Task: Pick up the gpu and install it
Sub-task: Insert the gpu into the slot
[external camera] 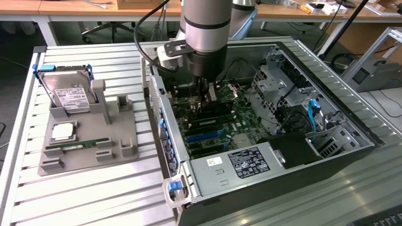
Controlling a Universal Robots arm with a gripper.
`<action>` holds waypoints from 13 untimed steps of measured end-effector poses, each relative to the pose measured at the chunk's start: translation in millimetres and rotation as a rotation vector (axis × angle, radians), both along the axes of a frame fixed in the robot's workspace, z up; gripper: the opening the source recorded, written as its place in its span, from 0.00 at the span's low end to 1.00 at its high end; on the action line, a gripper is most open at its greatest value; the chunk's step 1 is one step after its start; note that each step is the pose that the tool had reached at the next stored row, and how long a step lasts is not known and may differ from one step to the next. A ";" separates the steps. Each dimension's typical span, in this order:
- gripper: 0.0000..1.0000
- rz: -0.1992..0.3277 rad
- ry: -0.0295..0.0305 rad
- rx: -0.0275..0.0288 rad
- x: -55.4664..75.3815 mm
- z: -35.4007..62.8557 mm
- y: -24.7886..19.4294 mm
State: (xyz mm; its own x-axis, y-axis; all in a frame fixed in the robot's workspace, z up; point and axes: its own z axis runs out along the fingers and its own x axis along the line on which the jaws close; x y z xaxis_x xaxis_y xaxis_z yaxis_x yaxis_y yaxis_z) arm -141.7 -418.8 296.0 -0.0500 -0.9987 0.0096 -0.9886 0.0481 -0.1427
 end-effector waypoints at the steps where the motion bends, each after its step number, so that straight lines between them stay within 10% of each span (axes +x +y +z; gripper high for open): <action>1: 0.27 0.000 0.0031 0.0012 10.7 -0.1 0.0; 13: 0.27 0.000 0.0040 0.0014 13.9 -0.8 -8.2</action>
